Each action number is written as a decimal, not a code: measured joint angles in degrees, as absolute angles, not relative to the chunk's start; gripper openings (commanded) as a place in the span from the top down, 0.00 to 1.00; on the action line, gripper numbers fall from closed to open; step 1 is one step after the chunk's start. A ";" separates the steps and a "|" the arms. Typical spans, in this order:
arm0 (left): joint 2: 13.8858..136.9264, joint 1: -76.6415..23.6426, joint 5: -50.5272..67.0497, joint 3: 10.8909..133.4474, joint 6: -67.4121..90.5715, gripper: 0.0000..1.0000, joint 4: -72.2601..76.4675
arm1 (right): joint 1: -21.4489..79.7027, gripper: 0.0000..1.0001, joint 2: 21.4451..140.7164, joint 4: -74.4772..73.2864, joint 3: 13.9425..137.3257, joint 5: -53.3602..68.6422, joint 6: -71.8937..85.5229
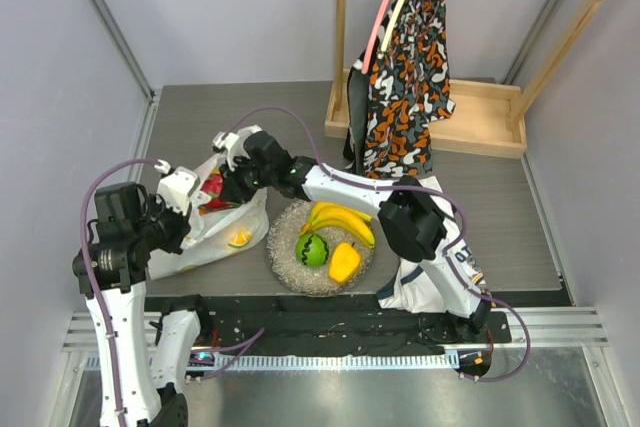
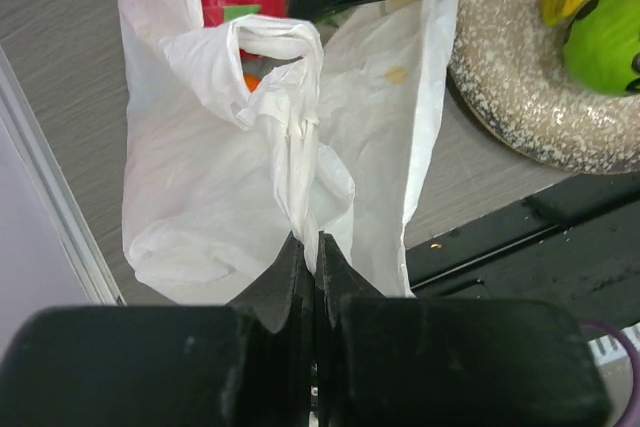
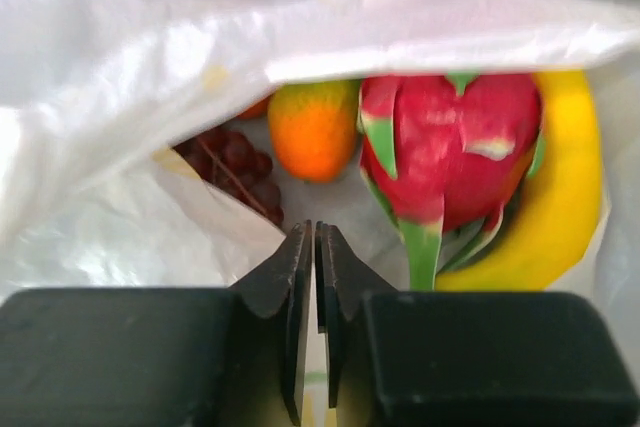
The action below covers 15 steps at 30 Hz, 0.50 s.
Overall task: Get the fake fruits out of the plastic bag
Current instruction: Adjust the plastic bag at the center of the board.
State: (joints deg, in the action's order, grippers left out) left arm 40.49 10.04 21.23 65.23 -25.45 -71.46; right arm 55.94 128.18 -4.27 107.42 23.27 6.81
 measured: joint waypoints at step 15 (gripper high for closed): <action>40.32 10.11 11.99 57.58 -34.04 1.00 -69.34 | 58.37 0.72 128.40 -8.38 99.29 32.25 1.56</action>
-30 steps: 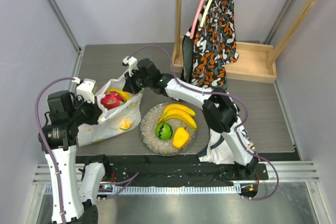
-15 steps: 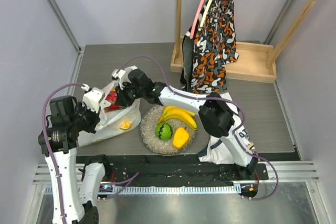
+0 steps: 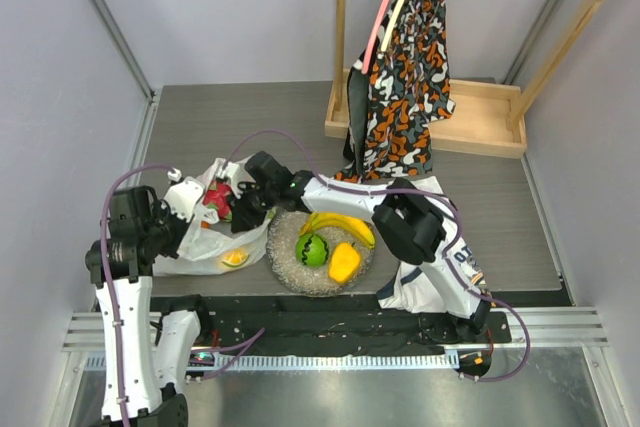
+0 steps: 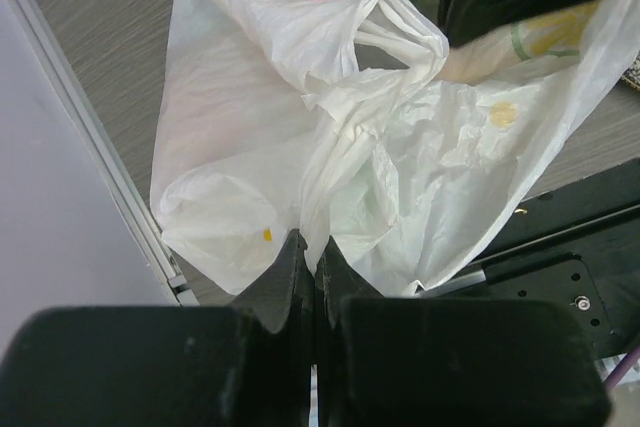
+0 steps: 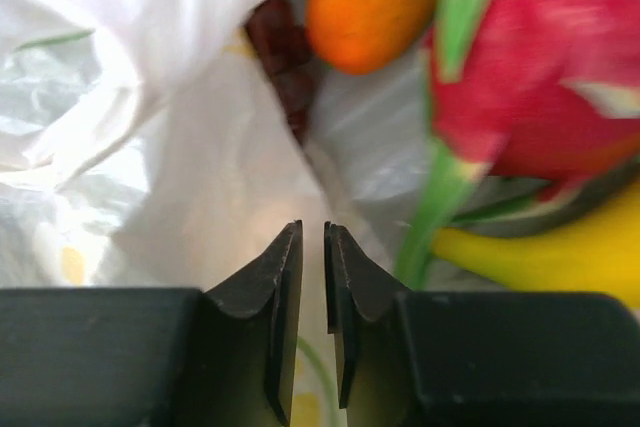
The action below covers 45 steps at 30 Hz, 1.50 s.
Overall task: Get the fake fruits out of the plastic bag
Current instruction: Adjust the plastic bag at the center of the board, then take out the fake fruit from the plastic bag.
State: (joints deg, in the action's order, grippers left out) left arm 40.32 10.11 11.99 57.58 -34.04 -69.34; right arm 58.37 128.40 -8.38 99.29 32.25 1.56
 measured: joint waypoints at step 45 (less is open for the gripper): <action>44.49 10.11 11.99 55.02 -25.82 0.90 -59.40 | 48.27 0.99 124.31 -14.13 111.98 31.79 -3.64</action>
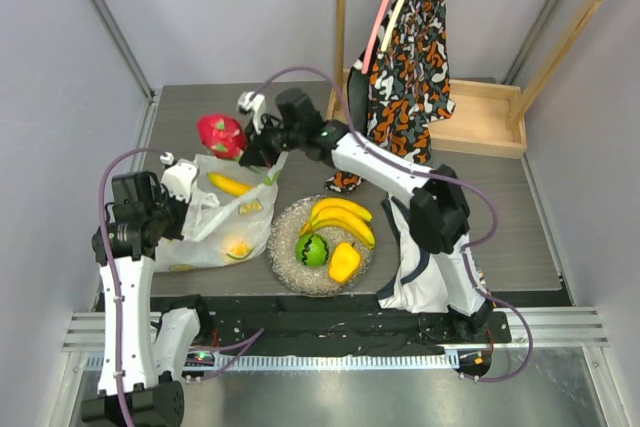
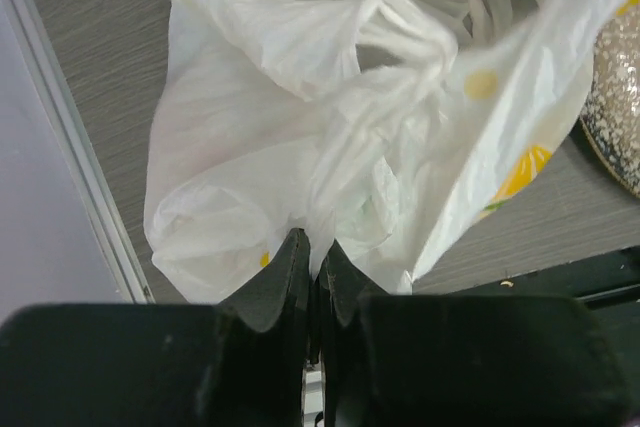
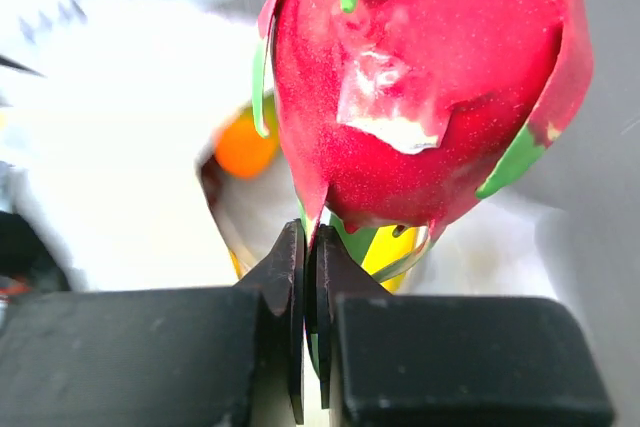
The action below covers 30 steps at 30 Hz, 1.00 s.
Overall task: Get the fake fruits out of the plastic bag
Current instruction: Take out the fake fruit from the plastic bag, then place the fake fruit on the plate.
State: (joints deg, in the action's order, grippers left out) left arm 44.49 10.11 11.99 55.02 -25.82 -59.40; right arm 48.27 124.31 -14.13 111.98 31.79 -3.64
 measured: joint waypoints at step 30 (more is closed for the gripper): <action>64.64 10.85 11.62 69.52 -4.97 1.00 -47.46 | 59.64 0.99 105.82 30.76 89.80 44.38 -0.03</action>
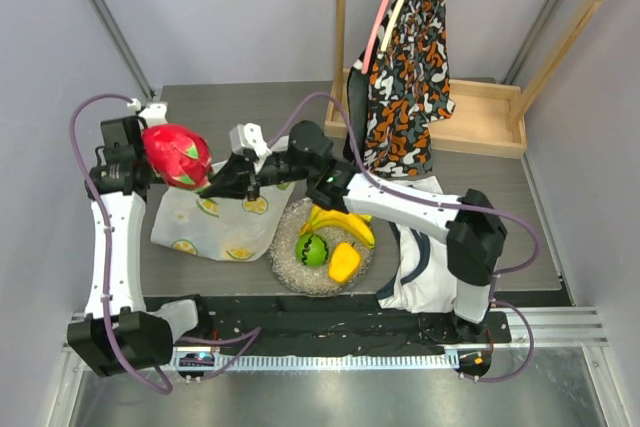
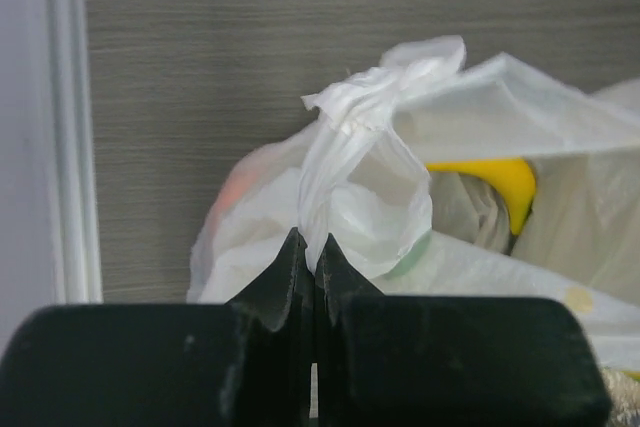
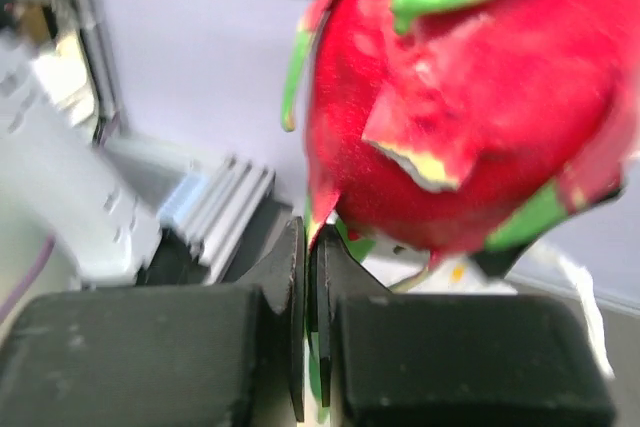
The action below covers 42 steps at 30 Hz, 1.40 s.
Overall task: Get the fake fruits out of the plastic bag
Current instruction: Place the fake fruit on the plate.
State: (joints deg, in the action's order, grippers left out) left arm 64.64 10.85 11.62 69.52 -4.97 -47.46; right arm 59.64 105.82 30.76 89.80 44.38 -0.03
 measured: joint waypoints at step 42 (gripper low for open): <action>66.04 14.39 0.08 83.70 10.55 1.00 -43.86 | 43.00 0.99 111.92 -49.36 91.31 41.47 -111.57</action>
